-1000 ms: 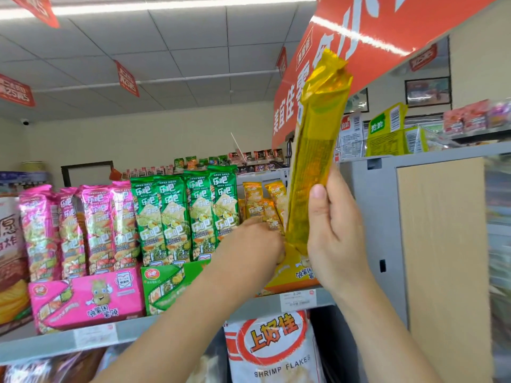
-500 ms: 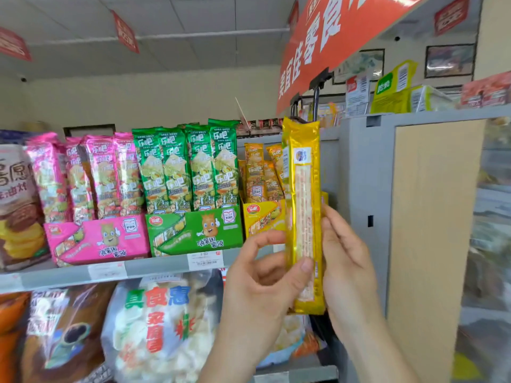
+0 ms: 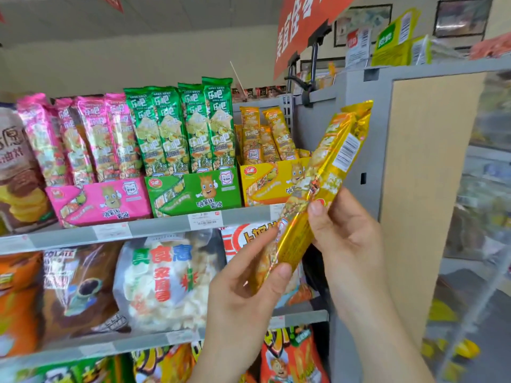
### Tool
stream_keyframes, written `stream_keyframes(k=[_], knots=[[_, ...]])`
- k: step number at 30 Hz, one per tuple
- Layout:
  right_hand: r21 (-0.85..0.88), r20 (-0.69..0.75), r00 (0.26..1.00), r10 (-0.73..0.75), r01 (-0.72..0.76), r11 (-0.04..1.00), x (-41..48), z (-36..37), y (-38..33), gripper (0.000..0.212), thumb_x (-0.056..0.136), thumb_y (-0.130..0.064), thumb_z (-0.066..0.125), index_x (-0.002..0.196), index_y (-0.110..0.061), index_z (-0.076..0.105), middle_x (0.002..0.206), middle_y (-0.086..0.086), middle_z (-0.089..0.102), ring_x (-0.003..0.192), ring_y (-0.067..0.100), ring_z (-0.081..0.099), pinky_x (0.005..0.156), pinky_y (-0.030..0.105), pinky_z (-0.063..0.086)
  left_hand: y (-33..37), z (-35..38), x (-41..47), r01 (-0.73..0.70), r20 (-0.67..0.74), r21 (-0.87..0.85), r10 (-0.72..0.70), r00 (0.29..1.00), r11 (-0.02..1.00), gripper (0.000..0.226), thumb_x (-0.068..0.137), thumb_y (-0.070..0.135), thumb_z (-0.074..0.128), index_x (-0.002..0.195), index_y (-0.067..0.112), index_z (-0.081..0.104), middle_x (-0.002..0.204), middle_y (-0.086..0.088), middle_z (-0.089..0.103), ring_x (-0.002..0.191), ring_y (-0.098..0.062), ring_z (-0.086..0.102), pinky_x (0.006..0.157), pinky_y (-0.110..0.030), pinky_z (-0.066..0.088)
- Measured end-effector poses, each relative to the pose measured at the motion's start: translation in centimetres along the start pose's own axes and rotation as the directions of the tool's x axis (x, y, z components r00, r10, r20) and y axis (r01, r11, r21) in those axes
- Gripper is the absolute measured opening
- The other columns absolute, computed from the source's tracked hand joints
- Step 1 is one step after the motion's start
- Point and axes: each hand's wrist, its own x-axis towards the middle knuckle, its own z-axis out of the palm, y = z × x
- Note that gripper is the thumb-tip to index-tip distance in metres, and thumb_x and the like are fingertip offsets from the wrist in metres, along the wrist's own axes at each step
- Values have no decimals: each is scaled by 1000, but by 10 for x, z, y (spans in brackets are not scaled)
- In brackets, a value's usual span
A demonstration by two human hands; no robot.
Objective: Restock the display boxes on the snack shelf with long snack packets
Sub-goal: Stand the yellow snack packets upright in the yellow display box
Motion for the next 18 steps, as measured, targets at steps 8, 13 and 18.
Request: stream_keyframes(k=[8, 13, 18], knots=[[123, -26, 997, 77, -73, 990, -11, 20, 8, 35, 93, -22, 56, 126, -11, 59, 110, 5, 72, 103, 21, 67, 84, 35, 56, -1, -36, -22, 102, -71, -21, -104, 992, 995, 54, 56, 13, 83, 107, 25, 70, 100, 8, 76, 90, -11, 73, 74, -13, 54], [-114, -73, 991, 109, -117, 987, -21, 45, 13, 28, 100, -32, 48, 117, -17, 65, 104, 2, 73, 96, 17, 69, 83, 47, 59, 4, -57, -29, -50, -153, 333, 106, 983, 942, 61, 60, 31, 90, 115, 45, 66, 97, 27, 72, 86, 6, 69, 77, -8, 50], [-235, 3, 985, 170, -165, 958, -39, 71, 16, 35, 90, -45, 55, 112, -19, 65, 100, 2, 74, 91, 21, 72, 83, 48, 58, -3, -81, -33, -262, 11, 668, 343, 939, 697, 59, 67, 27, 86, 120, 28, 60, 112, 20, 59, 101, 3, 57, 91, 2, 34]])
